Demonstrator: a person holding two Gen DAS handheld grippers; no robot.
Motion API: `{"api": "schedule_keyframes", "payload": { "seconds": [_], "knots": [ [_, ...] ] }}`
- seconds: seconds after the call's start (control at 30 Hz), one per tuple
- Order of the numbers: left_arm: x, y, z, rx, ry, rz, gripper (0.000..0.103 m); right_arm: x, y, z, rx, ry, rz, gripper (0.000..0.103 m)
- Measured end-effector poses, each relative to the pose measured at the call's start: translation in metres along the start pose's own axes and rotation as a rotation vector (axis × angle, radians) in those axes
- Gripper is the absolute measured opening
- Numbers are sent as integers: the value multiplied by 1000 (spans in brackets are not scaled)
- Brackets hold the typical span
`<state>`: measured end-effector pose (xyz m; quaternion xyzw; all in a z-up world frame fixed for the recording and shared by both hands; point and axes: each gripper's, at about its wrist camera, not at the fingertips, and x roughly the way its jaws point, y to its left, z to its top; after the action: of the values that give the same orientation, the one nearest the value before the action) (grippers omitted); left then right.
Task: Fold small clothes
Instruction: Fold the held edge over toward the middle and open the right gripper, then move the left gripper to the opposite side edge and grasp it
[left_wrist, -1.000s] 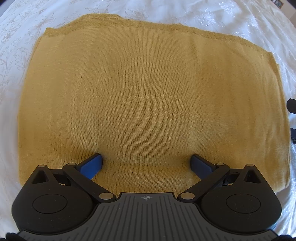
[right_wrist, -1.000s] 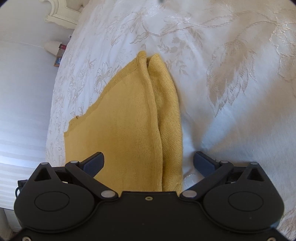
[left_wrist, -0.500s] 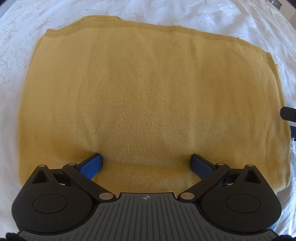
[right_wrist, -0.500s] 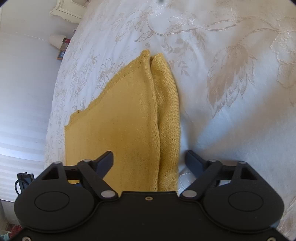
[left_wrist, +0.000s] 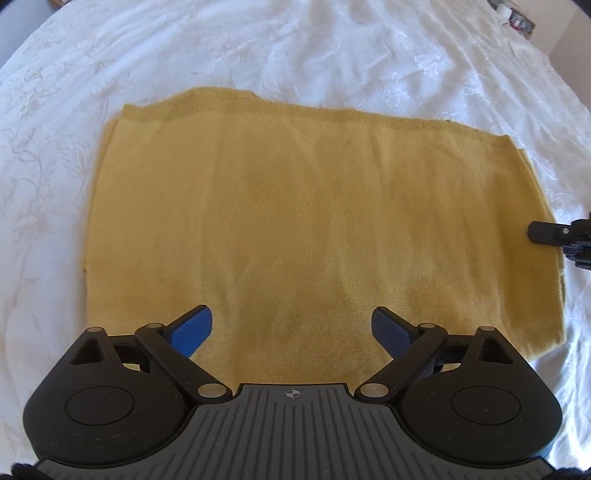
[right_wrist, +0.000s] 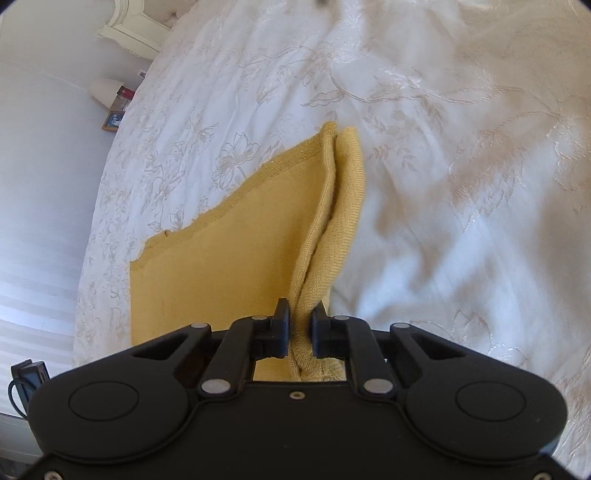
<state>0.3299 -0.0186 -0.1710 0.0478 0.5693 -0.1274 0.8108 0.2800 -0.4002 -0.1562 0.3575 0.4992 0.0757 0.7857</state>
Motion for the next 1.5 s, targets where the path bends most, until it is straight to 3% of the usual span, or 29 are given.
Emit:
{"api": "schedule_keyframes", "payload": {
  "seconds": [0.2, 0.43, 0.7, 0.93, 1.07, 1.2, 1.33, 1.43, 1.5],
  "knots": [
    [-33, 45, 4, 4, -60, -26, 94, 6, 46, -8, -21, -21, -35, 19],
    [-48, 104, 4, -51, -81, -31, 94, 28, 111, -20, 5, -53, 84, 18],
    [-47, 159, -2, -84, -64, -31, 94, 98, 187, -42, 28, 12, 211, 18],
    [-46, 194, -12, -142, -53, -22, 94, 164, 227, -63, -27, 126, 160, 18],
    [-42, 206, -14, -159, -41, -28, 94, 187, 238, -66, -76, 179, 104, 25],
    [-43, 210, -9, -172, -50, -55, 94, 175, 254, -73, -159, 170, 159, 25],
    [-44, 210, 5, -182, -73, -91, 94, 151, 256, -80, -262, 131, 88, 27],
    [-39, 207, 21, -189, -86, -116, 94, 141, 256, -93, -344, 131, 13, 49],
    [-36, 204, 30, -190, -92, -126, 94, 140, 258, -104, -392, 138, -10, 52]
  ]
}}
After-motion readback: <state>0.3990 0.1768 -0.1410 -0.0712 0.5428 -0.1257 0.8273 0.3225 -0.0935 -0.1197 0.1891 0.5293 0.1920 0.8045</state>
